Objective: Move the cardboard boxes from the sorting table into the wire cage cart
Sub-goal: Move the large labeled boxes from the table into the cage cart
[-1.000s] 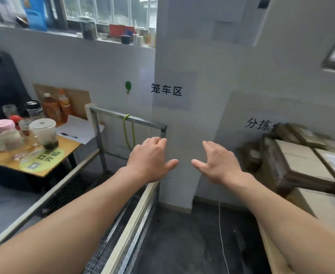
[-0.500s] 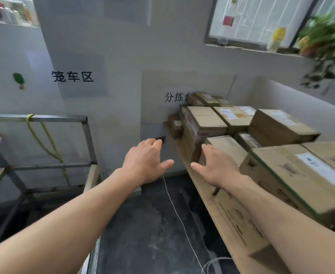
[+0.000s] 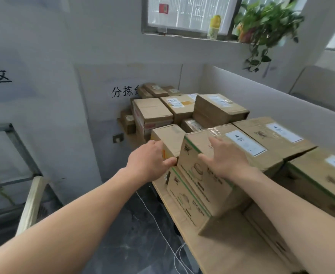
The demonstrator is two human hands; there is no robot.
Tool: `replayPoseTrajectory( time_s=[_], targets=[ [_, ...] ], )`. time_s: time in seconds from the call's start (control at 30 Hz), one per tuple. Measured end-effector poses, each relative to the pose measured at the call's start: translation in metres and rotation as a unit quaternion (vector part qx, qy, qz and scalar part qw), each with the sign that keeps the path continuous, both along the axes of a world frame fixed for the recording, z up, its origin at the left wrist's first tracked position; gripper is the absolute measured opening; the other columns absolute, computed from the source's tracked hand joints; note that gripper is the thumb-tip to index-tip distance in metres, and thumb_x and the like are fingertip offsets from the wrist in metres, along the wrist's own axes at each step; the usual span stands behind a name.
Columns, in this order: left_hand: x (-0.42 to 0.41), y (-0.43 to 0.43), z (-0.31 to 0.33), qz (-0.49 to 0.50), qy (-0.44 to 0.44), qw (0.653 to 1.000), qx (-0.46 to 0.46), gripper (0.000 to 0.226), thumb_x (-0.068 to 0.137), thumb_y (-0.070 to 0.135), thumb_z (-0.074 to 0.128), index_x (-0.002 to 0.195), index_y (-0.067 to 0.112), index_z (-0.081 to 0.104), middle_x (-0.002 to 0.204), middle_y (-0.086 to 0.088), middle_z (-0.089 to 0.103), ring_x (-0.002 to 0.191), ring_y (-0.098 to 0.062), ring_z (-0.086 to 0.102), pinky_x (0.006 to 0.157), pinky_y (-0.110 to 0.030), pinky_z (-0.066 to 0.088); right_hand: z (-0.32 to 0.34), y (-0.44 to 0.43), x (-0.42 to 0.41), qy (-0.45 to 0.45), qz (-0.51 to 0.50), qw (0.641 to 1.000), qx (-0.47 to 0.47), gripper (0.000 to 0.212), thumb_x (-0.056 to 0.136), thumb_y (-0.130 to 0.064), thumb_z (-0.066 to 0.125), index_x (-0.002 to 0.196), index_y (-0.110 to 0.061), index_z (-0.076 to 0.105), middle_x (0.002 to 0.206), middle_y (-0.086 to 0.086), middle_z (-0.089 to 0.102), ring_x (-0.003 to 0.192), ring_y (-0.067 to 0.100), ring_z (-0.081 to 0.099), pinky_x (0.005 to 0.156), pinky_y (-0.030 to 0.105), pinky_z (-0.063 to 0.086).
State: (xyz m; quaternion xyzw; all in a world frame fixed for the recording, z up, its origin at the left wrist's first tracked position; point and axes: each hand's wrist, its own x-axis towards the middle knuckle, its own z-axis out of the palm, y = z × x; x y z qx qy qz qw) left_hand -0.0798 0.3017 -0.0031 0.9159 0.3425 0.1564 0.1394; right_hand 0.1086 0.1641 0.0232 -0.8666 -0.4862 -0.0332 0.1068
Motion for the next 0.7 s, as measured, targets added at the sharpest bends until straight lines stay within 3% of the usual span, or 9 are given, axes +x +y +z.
replayPoseTrajectory(
  time_s=[0.1, 0.2, 0.3, 0.37, 0.47, 0.57, 0.7],
  targets=[
    [0.036, -0.020, 0.004, -0.002, -0.001, 1.000, -0.006, 0.068, 0.089, 0.069, 0.052, 0.138, 0.021, 0.050, 0.132, 0.003, 0.060, 0.108, -0.016, 0.061, 0.071, -0.029, 0.046, 0.002, -0.023, 0.042, 0.005, -0.020, 1.000, -0.011, 0.058, 0.089, -0.059, 0.058, 0.131, -0.019, 0.052, 0.127, -0.001, 0.059, 0.115, 0.023, 0.056, 0.093, 0.042, 0.049],
    [0.068, -0.039, 0.007, -0.011, -0.011, 1.000, -0.016, 0.056, 0.089, 0.069, 0.051, 0.126, 0.027, 0.058, 0.110, 0.011, 0.066, 0.084, -0.006, 0.059, 0.055, -0.022, 0.038, 0.001, -0.040, 0.081, 0.005, -0.038, 0.999, -0.017, 0.067, 0.089, -0.062, 0.056, 0.139, -0.018, 0.050, 0.137, 0.001, 0.057, 0.123, 0.024, 0.054, 0.096, 0.042, 0.048],
    [0.096, -0.053, 0.007, -0.004, 0.002, 0.999, -0.032, 0.047, 0.089, 0.071, 0.048, 0.112, 0.033, 0.063, 0.091, 0.016, 0.066, 0.072, -0.004, 0.062, 0.053, -0.026, 0.050, -0.002, -0.051, 0.115, 0.013, -0.063, 0.997, -0.037, 0.075, 0.088, -0.064, 0.054, 0.147, -0.020, 0.044, 0.145, 0.002, 0.053, 0.128, 0.025, 0.053, 0.096, 0.042, 0.048],
    [0.111, -0.059, 0.005, 0.016, 0.026, 0.999, -0.028, 0.049, 0.089, 0.074, 0.044, 0.102, 0.031, 0.064, 0.085, 0.013, 0.066, 0.068, -0.006, 0.062, 0.053, -0.028, 0.052, -0.005, -0.056, 0.135, 0.015, -0.080, 0.995, -0.048, 0.071, 0.087, -0.065, 0.055, 0.142, -0.020, 0.048, 0.138, 0.003, 0.058, 0.122, 0.028, 0.056, 0.090, 0.042, 0.048],
    [0.128, -0.067, 0.003, 0.052, 0.046, 0.998, -0.011, 0.050, 0.087, 0.077, 0.044, 0.086, 0.029, 0.058, 0.075, 0.011, 0.063, 0.060, -0.006, 0.060, 0.045, -0.024, 0.042, -0.011, -0.062, 0.159, 0.024, -0.093, 0.994, -0.057, 0.064, 0.086, -0.067, 0.056, 0.132, -0.023, 0.054, 0.125, 0.002, 0.063, 0.111, 0.028, 0.059, 0.081, 0.040, 0.047],
    [0.136, -0.068, 0.000, 0.071, 0.043, 0.996, -0.021, 0.046, 0.086, 0.074, 0.050, 0.088, 0.028, 0.054, 0.078, 0.012, 0.060, 0.063, -0.005, 0.058, 0.048, -0.025, 0.044, -0.014, -0.065, 0.174, 0.040, -0.094, 0.994, -0.048, 0.049, 0.085, -0.066, 0.054, 0.114, -0.027, 0.058, 0.110, -0.001, 0.064, 0.095, 0.024, 0.055, 0.073, 0.037, 0.043],
    [0.138, -0.067, -0.002, 0.078, 0.040, 0.996, -0.024, 0.042, 0.086, 0.068, 0.056, 0.095, 0.027, 0.054, 0.077, 0.014, 0.055, 0.064, -0.001, 0.050, 0.047, -0.022, 0.035, -0.014, -0.062, 0.181, 0.039, -0.093, 0.994, -0.048, 0.040, 0.085, -0.065, 0.052, 0.100, -0.028, 0.053, 0.096, -0.003, 0.056, 0.090, 0.023, 0.051, 0.072, 0.036, 0.040]
  ],
)
